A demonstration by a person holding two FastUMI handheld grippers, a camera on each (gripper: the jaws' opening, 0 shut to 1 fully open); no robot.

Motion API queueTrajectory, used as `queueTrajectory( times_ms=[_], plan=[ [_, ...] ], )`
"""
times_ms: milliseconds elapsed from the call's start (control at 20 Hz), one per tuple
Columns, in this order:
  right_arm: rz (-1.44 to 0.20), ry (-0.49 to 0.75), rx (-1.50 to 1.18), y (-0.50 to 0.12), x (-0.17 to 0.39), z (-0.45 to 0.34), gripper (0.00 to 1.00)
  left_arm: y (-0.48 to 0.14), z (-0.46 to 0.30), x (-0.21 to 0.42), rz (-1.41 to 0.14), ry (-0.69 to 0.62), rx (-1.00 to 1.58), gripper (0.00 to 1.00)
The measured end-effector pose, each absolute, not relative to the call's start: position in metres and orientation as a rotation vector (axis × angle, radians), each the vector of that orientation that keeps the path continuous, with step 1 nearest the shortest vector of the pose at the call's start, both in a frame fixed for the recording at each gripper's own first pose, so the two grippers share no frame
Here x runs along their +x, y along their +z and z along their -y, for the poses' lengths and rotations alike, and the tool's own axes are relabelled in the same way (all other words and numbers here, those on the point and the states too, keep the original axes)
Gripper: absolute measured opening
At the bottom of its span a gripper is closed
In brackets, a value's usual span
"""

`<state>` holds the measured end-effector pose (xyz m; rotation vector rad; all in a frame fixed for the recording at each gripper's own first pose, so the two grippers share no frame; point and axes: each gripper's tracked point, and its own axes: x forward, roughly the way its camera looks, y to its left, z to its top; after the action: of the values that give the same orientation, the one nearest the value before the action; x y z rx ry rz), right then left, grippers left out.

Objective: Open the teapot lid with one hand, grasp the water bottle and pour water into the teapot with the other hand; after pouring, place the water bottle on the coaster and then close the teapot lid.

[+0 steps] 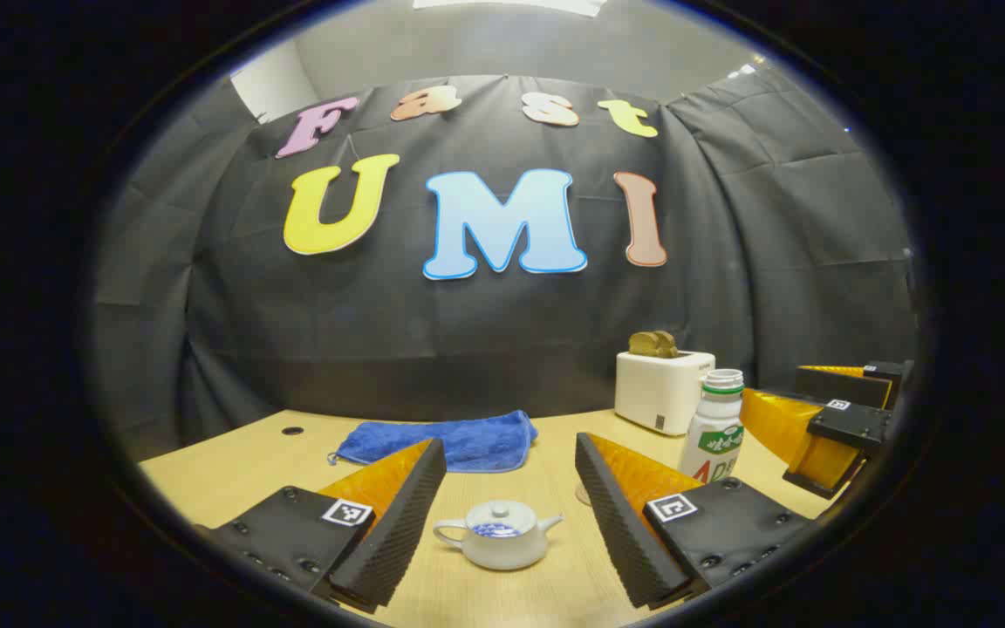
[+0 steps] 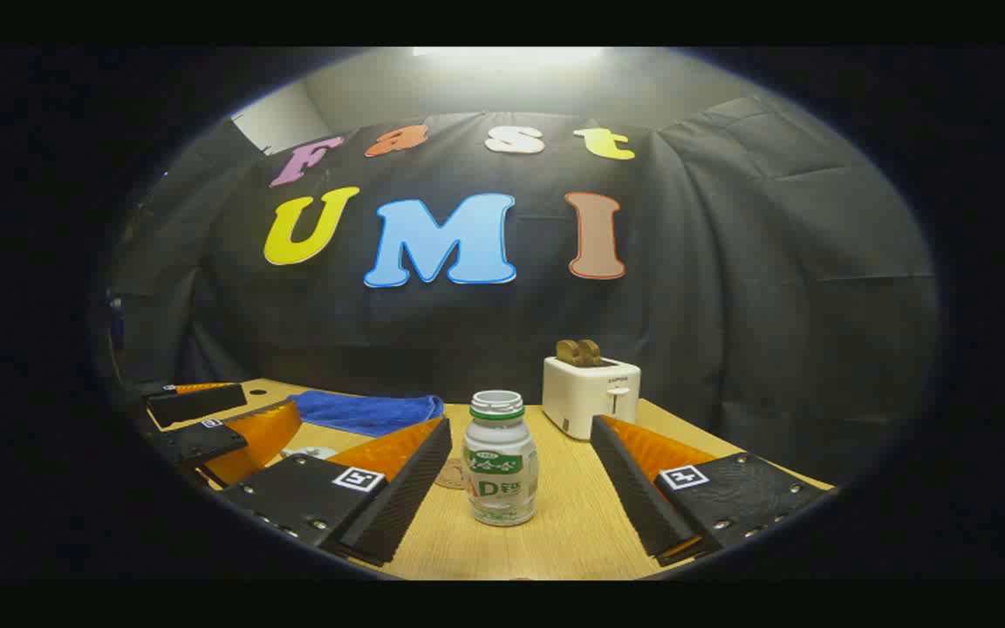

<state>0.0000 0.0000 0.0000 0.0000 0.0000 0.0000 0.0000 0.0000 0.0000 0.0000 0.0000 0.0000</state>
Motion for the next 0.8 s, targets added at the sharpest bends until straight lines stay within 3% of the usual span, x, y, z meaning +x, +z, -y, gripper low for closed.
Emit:
queueTrajectory(
  times_ms=[800],
  plan=[
    [-0.068,0.007,0.041,-0.027,0.012,0.003,0.99,-0.043,-0.011,0.020,-0.070,0.018,-0.019,0.99]
  ],
)
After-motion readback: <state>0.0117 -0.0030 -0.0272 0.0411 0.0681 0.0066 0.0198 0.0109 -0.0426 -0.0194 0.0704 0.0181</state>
